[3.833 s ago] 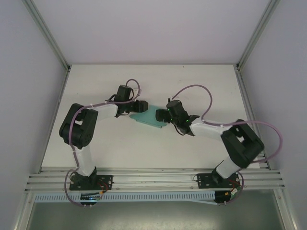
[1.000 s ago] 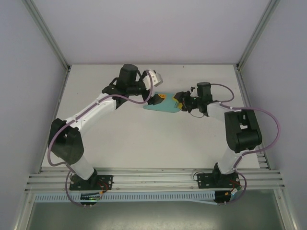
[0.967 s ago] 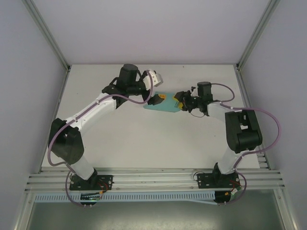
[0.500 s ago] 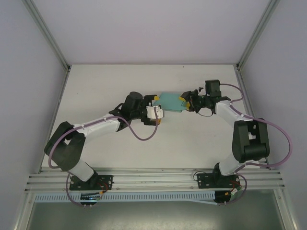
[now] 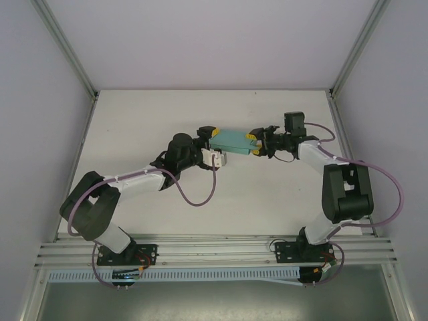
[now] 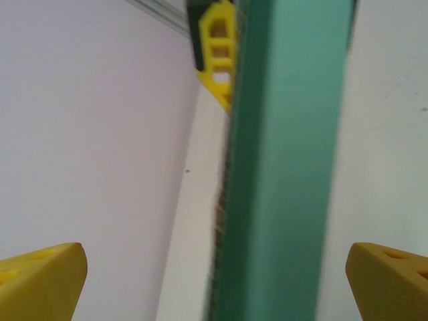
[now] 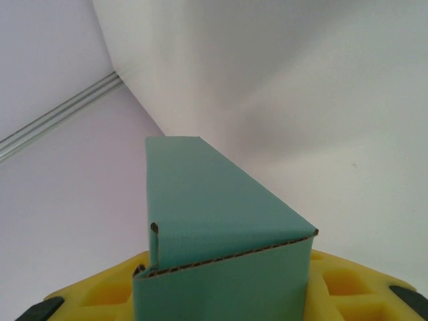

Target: Assemble paper box

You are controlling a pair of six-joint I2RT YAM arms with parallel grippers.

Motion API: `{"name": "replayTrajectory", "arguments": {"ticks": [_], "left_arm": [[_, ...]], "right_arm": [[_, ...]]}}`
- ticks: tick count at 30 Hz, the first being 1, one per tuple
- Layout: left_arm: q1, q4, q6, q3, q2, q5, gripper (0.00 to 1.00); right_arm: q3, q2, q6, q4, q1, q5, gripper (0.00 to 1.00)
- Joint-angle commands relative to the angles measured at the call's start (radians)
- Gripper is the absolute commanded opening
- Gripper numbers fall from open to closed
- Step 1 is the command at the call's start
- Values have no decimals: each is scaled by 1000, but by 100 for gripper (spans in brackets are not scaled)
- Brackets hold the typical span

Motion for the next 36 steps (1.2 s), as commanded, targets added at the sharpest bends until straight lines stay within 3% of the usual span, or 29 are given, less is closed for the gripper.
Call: {"name": "replayTrajectory", "arguments": {"ticks": [1,9,15,25,36], "left_arm": [[-3,72,25,24,28,7,98],[-12,-108,82,68,36,92,98],[-13,-141,138,84,62,40,85],[-15,-142,186,83,92,21,85],[-18,-159,169,101,81,-2,93]], "right_arm": [[57,40,-67,-125,20,-56,33],[85,76,-68,-127,44,-92,33],[95,82,-72,-150,52,-123,36],[106,81,-84,-134,84,-166,35],[123,87,-154,-183,94,-198,29]]}}
